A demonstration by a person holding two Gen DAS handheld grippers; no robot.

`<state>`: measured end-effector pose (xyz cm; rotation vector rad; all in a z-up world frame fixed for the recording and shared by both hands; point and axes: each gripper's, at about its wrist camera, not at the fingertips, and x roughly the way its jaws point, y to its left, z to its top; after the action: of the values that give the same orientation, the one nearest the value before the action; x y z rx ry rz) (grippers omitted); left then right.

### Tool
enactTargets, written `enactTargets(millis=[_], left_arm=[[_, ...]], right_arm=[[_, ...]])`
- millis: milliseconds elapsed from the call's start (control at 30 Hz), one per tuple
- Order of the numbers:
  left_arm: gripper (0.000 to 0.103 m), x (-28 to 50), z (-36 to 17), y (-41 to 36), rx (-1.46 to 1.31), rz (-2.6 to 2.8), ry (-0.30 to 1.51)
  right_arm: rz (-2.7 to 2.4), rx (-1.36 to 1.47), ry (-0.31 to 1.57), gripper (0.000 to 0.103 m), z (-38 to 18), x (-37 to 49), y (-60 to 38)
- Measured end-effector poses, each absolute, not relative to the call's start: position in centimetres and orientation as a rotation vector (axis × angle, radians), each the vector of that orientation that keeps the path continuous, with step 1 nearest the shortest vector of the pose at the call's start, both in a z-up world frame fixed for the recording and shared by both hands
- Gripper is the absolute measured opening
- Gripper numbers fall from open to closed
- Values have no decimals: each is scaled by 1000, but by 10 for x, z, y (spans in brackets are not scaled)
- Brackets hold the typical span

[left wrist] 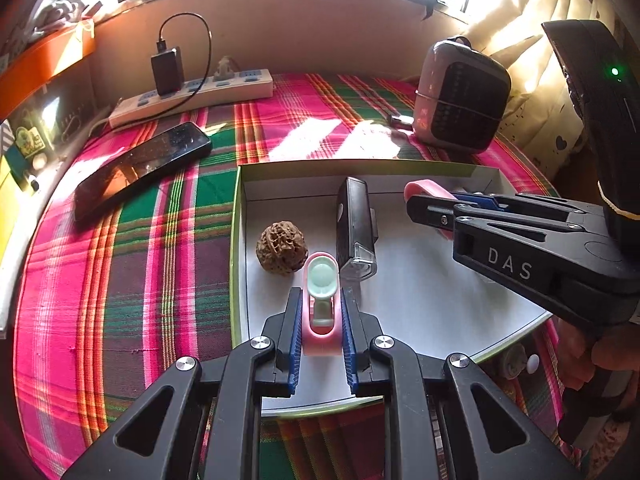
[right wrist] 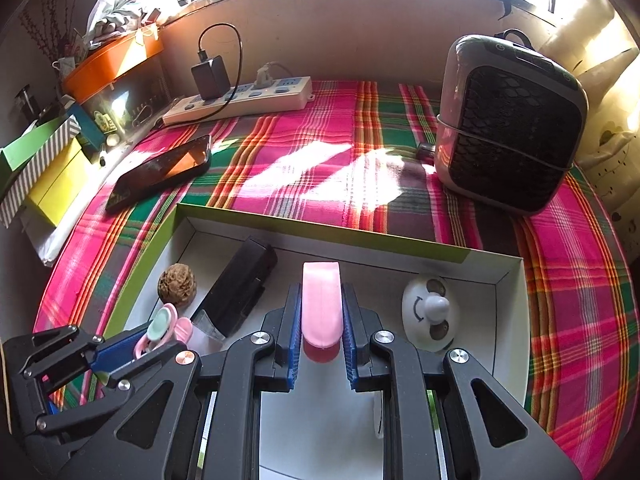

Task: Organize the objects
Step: 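Carry both pink clips with both tools over into the tray, then open the right tool to release the pink clip while the left tool releases the pink-white clip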

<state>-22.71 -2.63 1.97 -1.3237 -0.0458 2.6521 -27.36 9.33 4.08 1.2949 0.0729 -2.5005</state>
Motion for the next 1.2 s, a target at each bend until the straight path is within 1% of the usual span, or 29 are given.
enactTargets(millis=[500,1200], left_arm=[[16,-231,17,-24,-1319,2673,4],[16,-232,16,-25,-1323,2676,3]], right_arm=[[-2493,1339,99,19,31,-281,87],[-2511,1342,103,19,30,-282,84]])
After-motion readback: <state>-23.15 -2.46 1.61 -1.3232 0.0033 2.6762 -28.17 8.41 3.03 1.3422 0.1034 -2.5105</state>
